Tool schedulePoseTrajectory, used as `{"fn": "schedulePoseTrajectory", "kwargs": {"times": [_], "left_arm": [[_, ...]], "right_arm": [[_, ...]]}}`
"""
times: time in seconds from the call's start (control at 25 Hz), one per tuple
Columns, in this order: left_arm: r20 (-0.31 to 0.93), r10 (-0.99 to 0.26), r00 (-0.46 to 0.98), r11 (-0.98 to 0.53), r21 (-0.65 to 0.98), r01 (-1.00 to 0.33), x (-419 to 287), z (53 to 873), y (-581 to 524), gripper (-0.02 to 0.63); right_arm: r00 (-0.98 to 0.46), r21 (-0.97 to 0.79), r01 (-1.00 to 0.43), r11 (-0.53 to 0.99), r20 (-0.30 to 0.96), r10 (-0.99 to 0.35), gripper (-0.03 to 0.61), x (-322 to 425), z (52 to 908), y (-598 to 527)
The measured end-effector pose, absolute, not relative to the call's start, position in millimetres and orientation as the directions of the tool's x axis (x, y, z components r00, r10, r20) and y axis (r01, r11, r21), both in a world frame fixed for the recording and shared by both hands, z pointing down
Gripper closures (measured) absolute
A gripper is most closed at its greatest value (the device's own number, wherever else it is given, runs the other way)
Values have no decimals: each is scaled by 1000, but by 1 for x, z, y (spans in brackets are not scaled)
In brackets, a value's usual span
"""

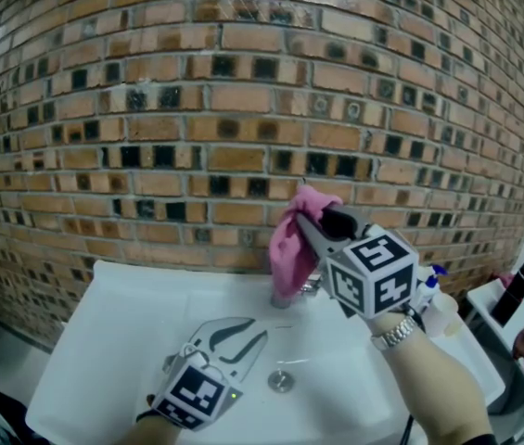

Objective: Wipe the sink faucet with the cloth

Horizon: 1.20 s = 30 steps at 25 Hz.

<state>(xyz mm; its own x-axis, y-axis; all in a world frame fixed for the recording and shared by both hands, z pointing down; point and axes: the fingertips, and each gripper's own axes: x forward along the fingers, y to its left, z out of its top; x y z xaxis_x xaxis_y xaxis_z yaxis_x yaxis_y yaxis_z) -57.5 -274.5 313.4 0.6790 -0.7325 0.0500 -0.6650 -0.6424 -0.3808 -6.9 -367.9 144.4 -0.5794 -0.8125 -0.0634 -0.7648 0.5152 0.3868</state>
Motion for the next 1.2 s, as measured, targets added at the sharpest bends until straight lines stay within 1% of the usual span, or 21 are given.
{"fn": "schedulePoseTrajectory", "kwargs": {"times": [0.24, 0.52, 0.68, 0.96, 1.2], "left_arm": [[45, -723, 689, -650, -381, -658, -56, 313, -275, 515], [39, -723, 690, -653, -363, -664, -55, 313, -274, 515], [43, -722, 691, -650, -384, -656, -56, 313, -275, 515], [49, -726, 686, -651, -372, -662, -57, 315, -277, 515], [52, -724, 688, -650, -385, -655, -56, 315, -277, 515]], "right_arm": [[-561, 305, -798, 519, -63, -825, 472, 5, 143, -386], [-525, 291, -824, 486, -71, -848, 474, 16, 146, -400], [-502, 284, -838, 466, -67, -862, 477, 23, 152, -409], [-504, 269, -842, 468, -82, -860, 480, 25, 156, -415], [-491, 271, -847, 458, -68, -868, 482, 29, 163, -424]]}}
